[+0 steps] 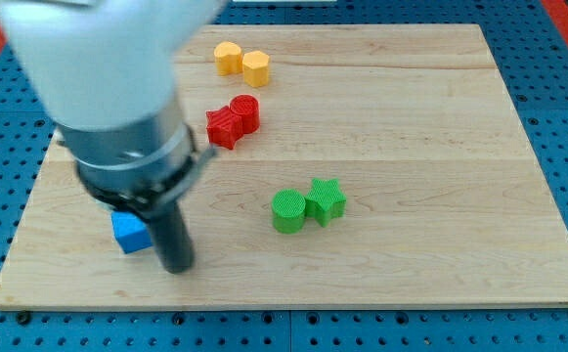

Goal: Place the green star diagonally top right of the green circle

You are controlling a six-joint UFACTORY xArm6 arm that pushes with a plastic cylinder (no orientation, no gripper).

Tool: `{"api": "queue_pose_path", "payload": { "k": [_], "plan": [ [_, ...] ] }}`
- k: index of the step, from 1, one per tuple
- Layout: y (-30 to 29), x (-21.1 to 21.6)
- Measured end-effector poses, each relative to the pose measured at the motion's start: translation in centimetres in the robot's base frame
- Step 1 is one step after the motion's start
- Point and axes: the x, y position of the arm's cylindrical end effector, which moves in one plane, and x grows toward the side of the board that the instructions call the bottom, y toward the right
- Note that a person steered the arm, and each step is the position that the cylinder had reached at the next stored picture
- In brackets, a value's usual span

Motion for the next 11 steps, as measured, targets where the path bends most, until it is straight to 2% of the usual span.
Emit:
{"api": "queue_pose_path", "payload": {
  "k": [1,2,4,5,6,7,8,10,11],
  "plan": [
    [2.9,1.0],
    [10.4,1.0],
    [11.5,1.0],
    [14.8,0.1],
    [19.4,-5.5],
    [24.0,-8.5],
    [25.0,-2.1],
    [6.1,4.4],
    [-0.2,2.3]
  ]
}}
